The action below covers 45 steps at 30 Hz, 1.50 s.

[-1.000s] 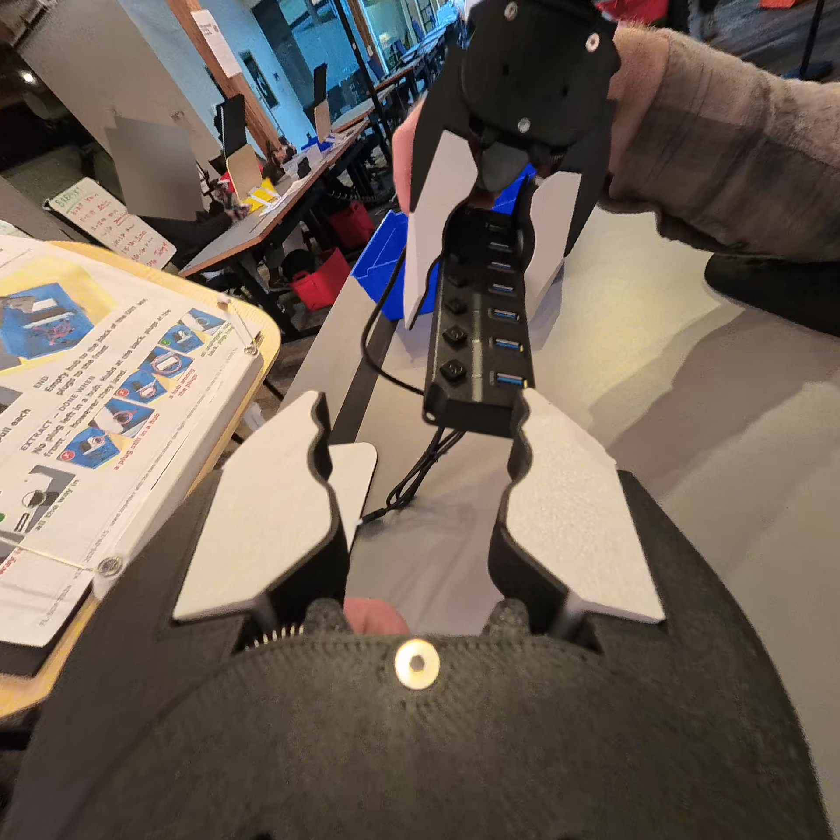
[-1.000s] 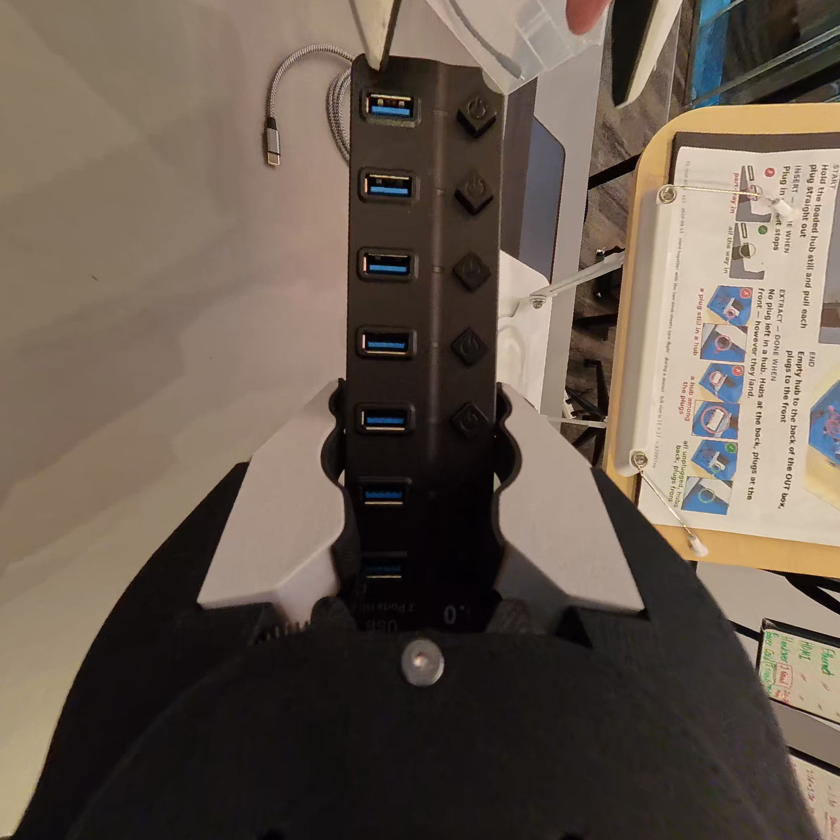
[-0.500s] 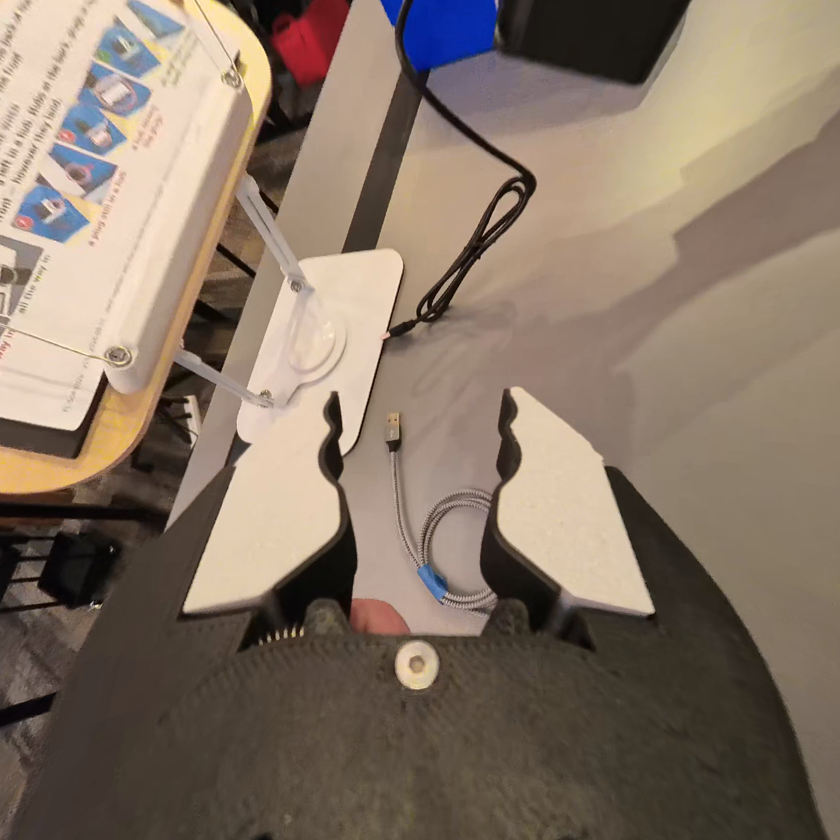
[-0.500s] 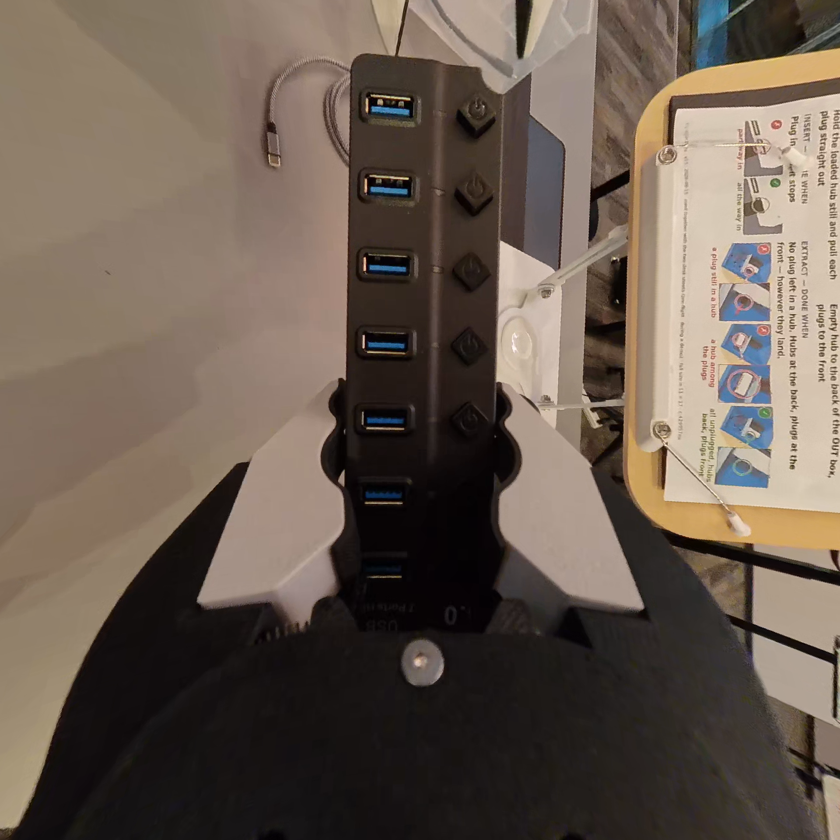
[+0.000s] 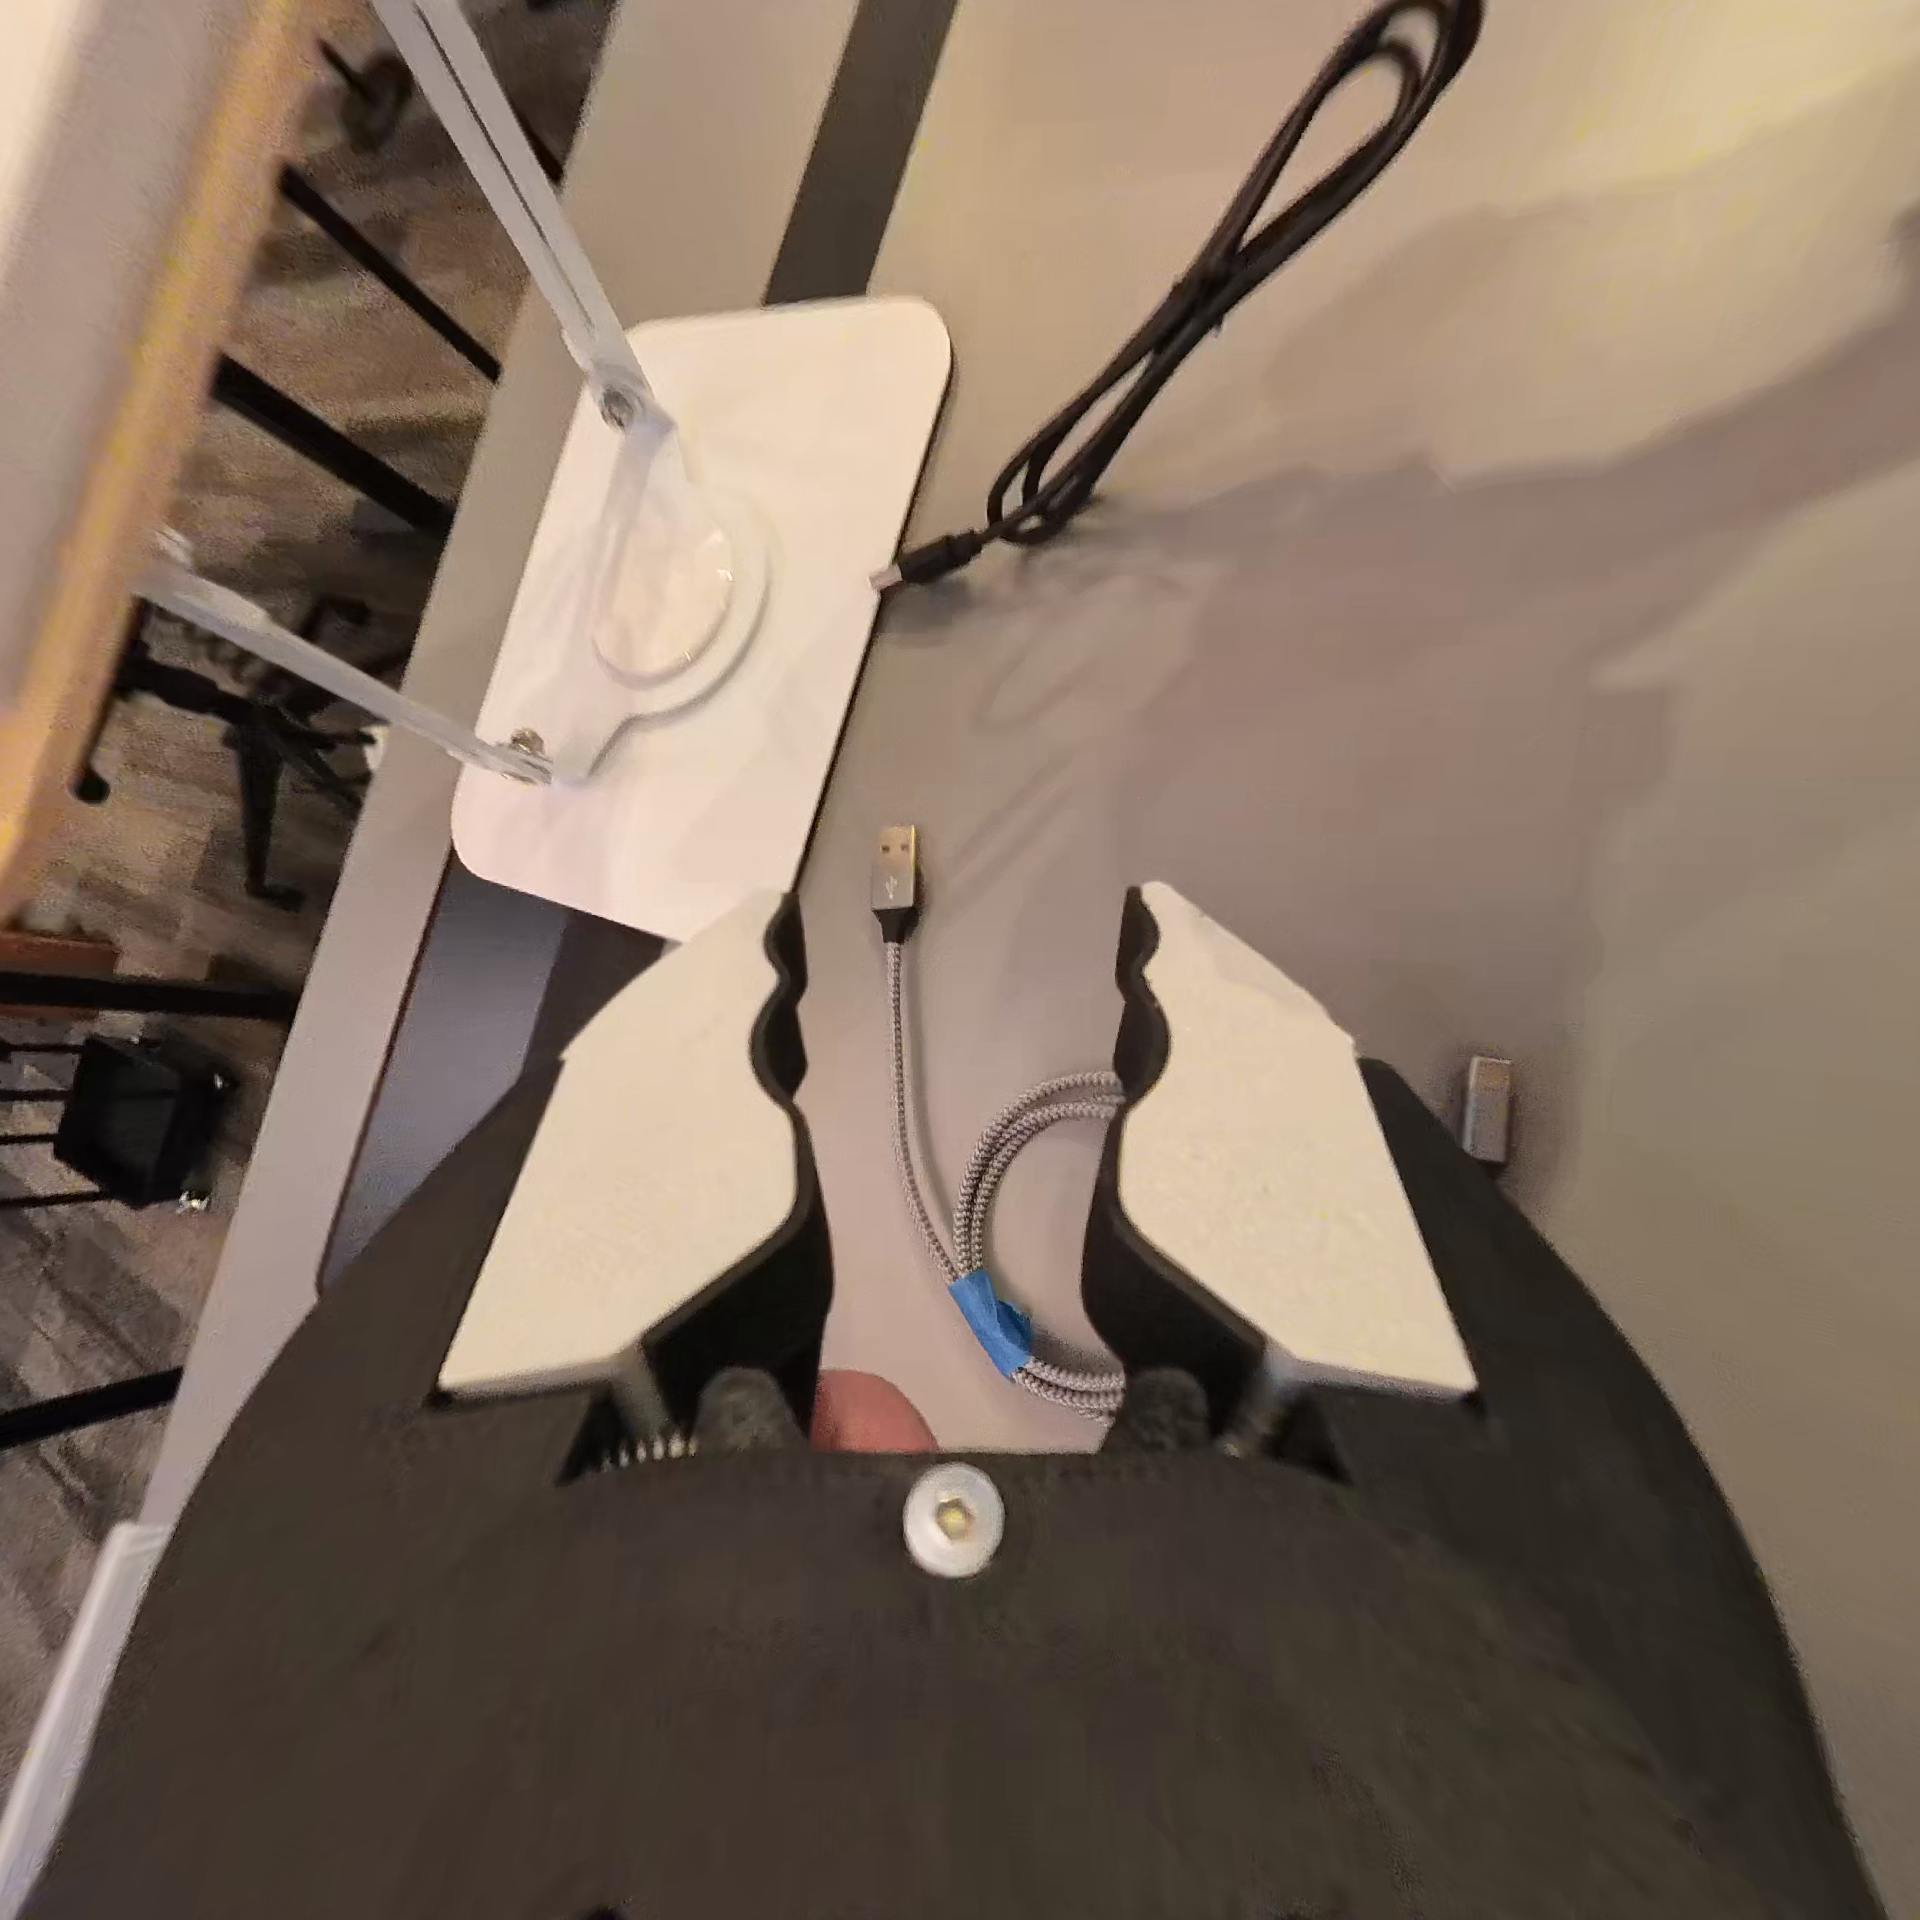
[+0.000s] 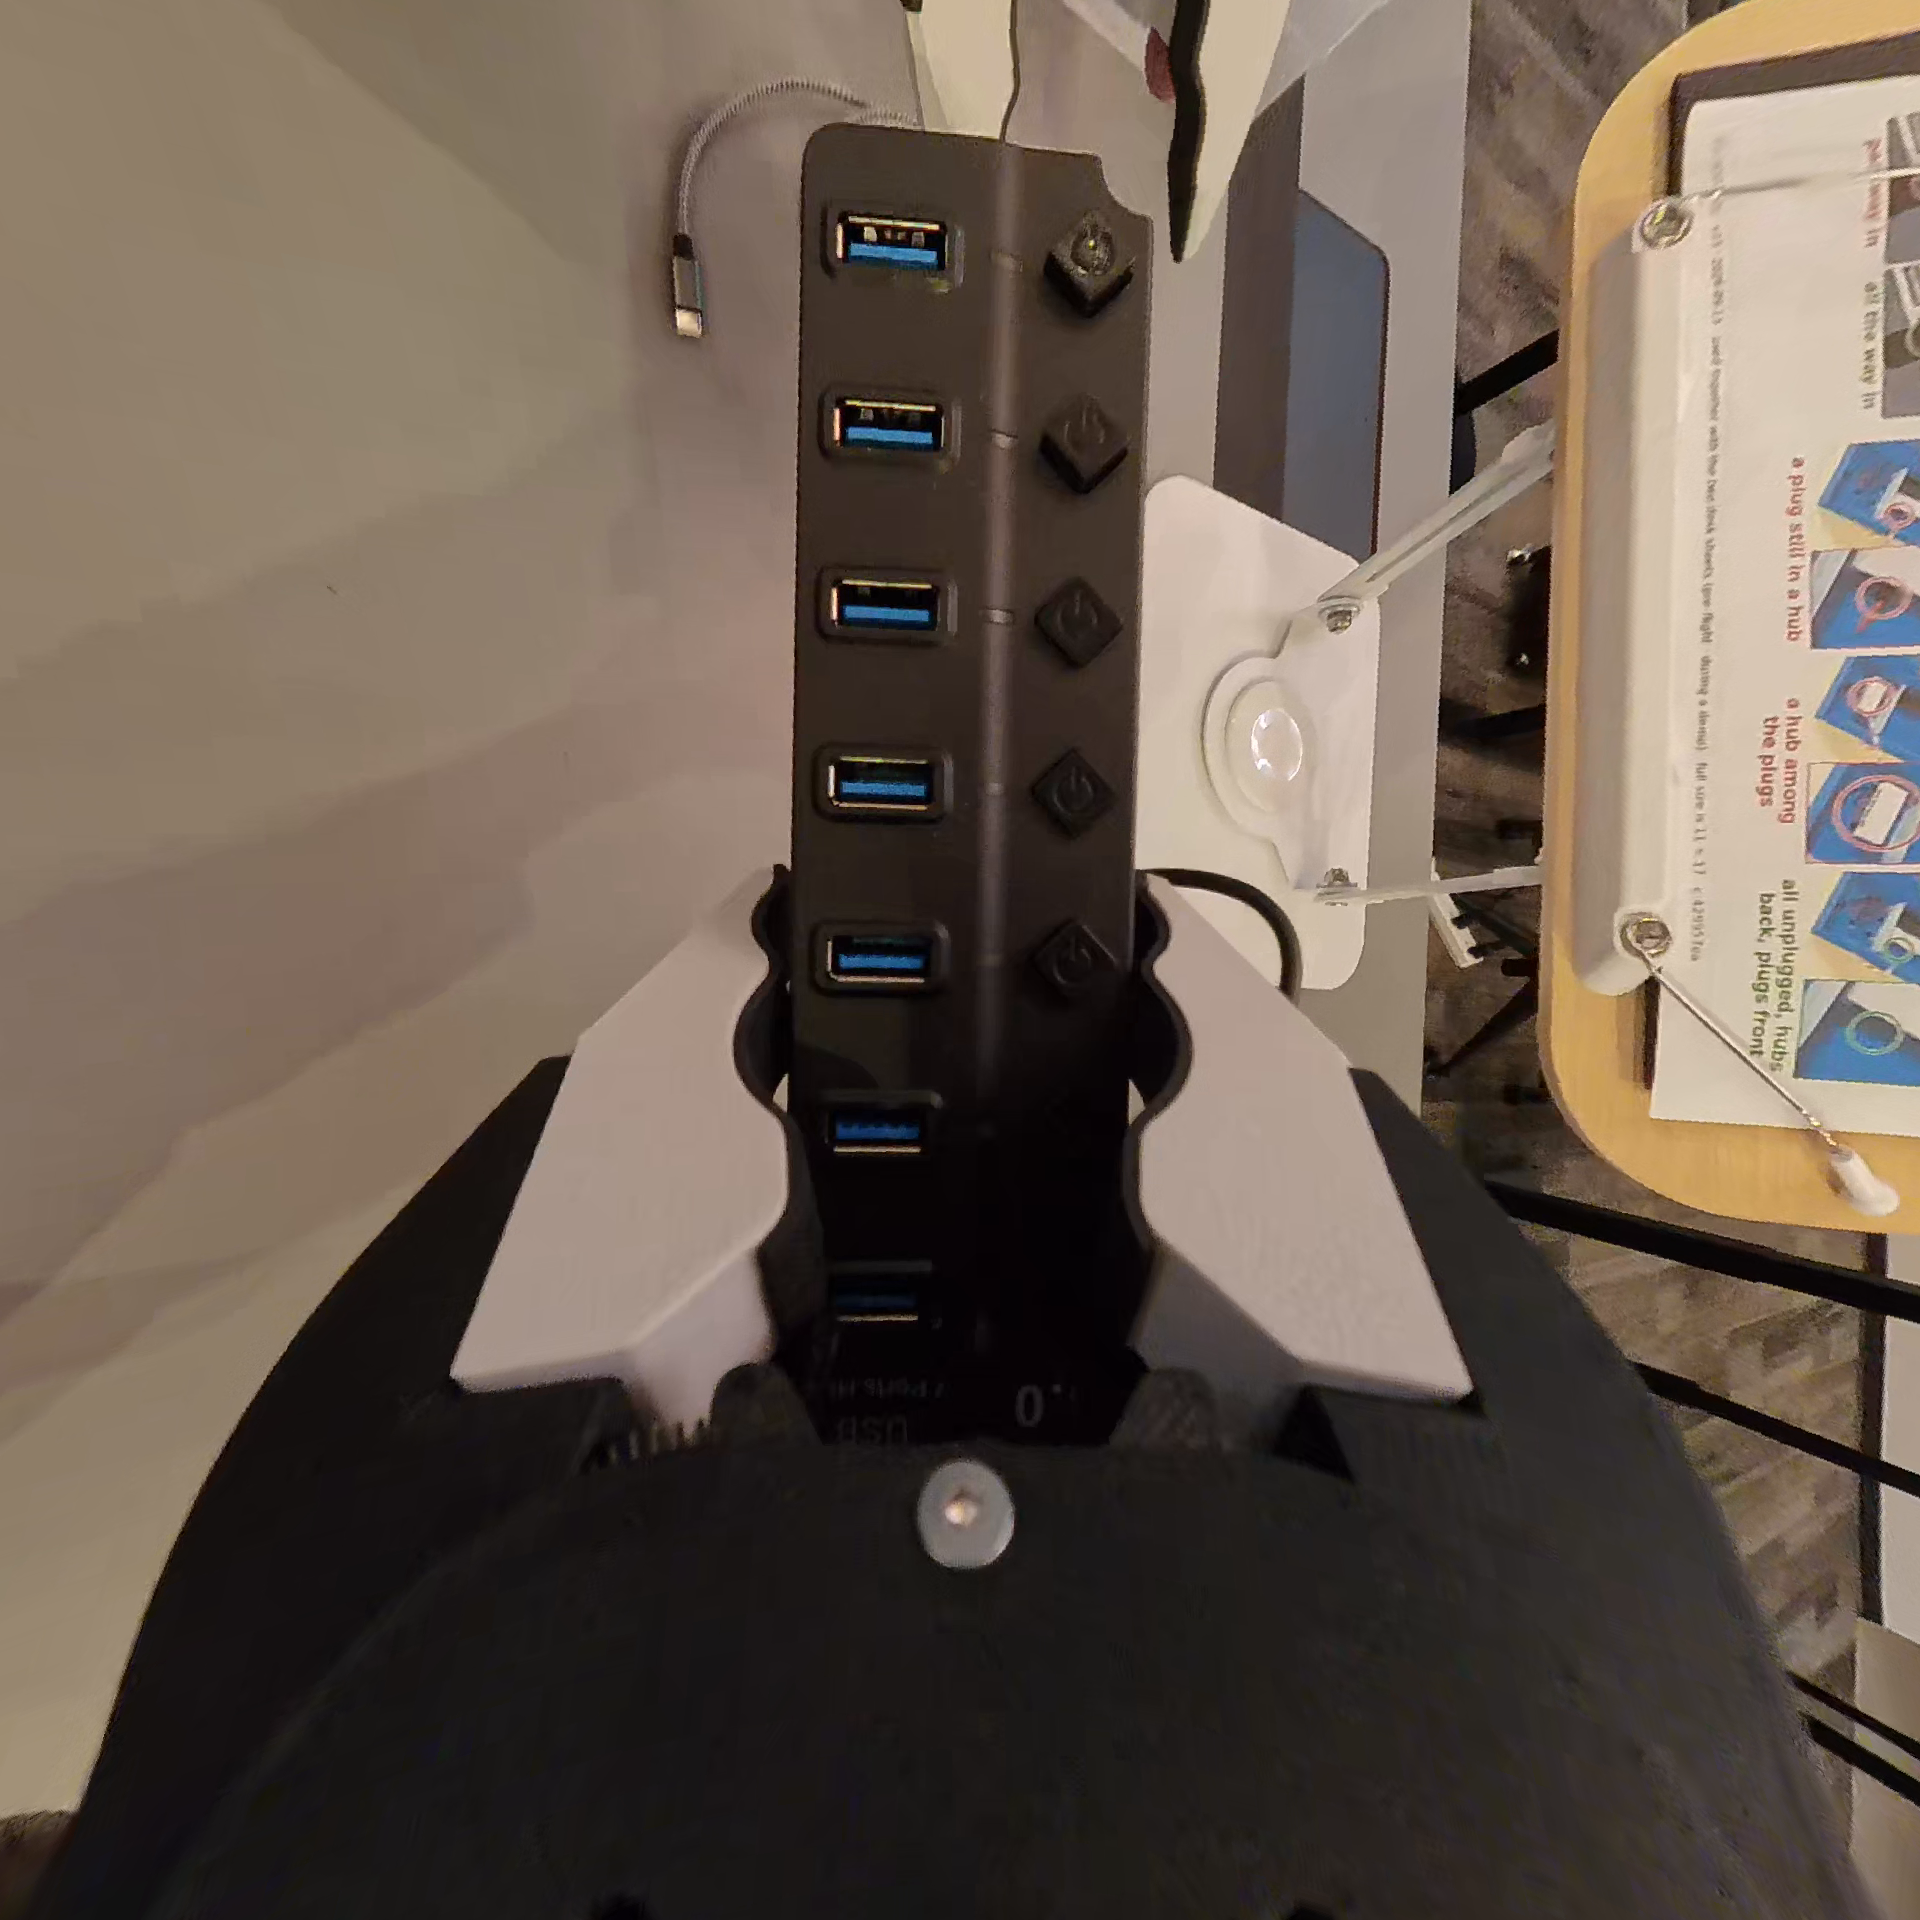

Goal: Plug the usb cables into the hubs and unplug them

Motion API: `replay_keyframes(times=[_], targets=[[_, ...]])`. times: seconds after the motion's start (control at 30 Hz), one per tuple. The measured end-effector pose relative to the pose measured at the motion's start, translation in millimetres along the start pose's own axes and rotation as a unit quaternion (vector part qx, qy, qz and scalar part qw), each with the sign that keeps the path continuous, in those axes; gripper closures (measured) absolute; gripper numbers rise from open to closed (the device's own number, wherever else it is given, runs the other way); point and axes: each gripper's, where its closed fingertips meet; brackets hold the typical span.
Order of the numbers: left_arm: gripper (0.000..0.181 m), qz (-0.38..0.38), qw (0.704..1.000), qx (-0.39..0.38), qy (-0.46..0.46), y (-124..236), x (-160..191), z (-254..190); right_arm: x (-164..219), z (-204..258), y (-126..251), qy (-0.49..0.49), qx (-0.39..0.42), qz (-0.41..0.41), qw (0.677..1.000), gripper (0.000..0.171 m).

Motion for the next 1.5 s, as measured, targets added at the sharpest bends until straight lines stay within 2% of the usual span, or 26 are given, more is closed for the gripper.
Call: replay_keyframes(times=[0.1, 0.37, 0.5, 0.73, 0.87, 1.0, 1.13, 1.33, 1.5], targets=[[0.128, 0.039, 0.999, -0.016, -0.001, -16.4, 15.9, 3.4, 3.7, 0.8, -4.7, -0.002, -0.006, 0.010, 1.000, 0.110], [0.139, 0.106, 0.994, 0.002, -0.006, -51.6, 47.7, 12.5, 8.3, 0.9, -11.7, -0.006, -0.015, 0.011, 1.000, 0.110], [0.143, 0.091, 0.996, 0.020, 0.013, -62.0, 45.7, 13.5, 9.4, 0.3, -14.1, -0.007, -0.017, 0.010, 1.000, 0.110], [0.171, 0.074, 0.996, 0.039, 0.037, -80.1, 50.7, 7.4, 9.4, -0.4, -13.5, -0.009, -0.018, 0.002, 1.000, 0.110], [0.175, 0.060, 0.997, 0.024, 0.036, -82.7, 49.4, 10.8, 9.9, -1.1, -14.4, -0.010, -0.018, 0.001, 1.000, 0.110], [0.175, 0.041, 0.997, 0.051, 0.040, -69.3, 34.7, 2.5, 11.0, -2.8, -19.3, -0.012, -0.018, 0.001, 1.000, 0.110], [0.175, 0.004, 0.997, 0.080, 0.019, -37.7, 1.0, -12.9, 13.7, -3.7, -31.3, -0.015, -0.023, 0.013, 1.000, 0.110], [0.175, -0.023, 0.996, 0.077, -0.049, 3.6, -38.2, -36.8, 17.2, -3.2, -55.6, -0.013, -0.032, 0.033, 0.999, 0.110], [0.175, -0.043, 0.994, 0.069, -0.073, 18.4, -54.7, -47.0, 14.8, -0.9, -64.9, -0.010, -0.037, 0.038, 0.999, 0.110]])
Point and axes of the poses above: each gripper's, where its closed fingertips meet, y back along the fingers, x out of its underside, z = x × y across the jaws, and after that the axes turned 8 degrees about -x, right-handed
